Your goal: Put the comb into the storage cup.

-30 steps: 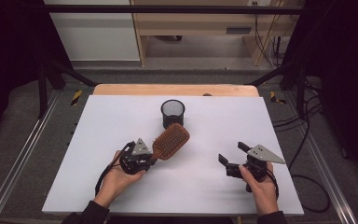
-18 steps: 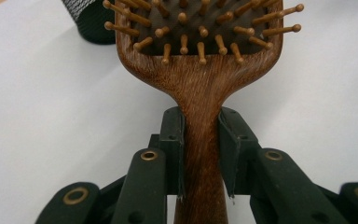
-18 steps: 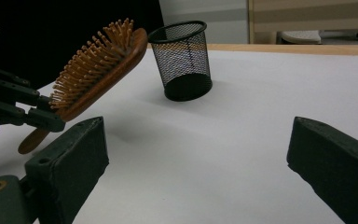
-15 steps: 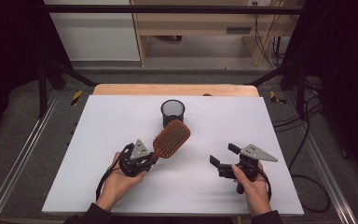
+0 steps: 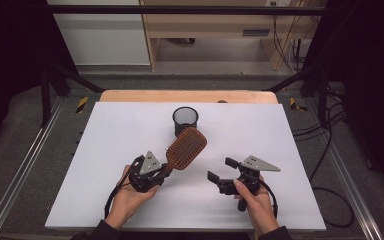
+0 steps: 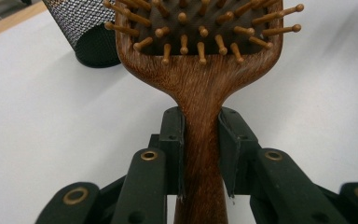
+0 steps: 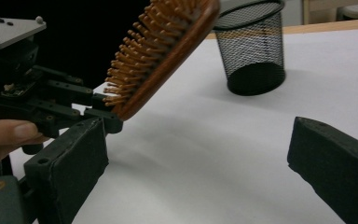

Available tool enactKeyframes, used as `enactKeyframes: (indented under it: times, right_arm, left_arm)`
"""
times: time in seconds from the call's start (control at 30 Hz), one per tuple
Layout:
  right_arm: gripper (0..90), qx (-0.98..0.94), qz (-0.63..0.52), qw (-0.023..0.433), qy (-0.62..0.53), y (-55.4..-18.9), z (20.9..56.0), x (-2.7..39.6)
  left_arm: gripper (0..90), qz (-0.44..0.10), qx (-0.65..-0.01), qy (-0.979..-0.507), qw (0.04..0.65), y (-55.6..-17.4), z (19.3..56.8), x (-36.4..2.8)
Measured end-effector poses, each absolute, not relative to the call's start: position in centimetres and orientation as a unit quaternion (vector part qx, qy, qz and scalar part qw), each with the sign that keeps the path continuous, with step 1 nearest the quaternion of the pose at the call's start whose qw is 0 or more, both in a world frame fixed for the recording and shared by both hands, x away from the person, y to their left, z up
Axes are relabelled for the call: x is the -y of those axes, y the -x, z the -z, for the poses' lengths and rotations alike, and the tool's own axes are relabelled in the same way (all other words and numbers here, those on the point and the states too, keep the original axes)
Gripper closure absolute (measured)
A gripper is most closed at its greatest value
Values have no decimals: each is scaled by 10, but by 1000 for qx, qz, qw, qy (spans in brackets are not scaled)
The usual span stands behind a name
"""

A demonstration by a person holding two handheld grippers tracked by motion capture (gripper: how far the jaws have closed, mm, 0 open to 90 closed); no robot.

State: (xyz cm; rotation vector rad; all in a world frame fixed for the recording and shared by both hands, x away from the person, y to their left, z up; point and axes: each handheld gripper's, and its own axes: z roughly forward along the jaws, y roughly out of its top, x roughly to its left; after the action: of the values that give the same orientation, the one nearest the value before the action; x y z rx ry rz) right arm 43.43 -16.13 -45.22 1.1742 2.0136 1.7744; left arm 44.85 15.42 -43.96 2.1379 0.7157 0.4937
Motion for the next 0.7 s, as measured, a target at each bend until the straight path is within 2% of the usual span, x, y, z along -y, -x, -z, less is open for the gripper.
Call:
enactKeyframes:
  times: [0.7]
  right_arm:
    - [52,-679,-618,64,-390,-448,445,116]
  left_arm:
    - [728,-198,-264,-849,413,-440,437,-146]
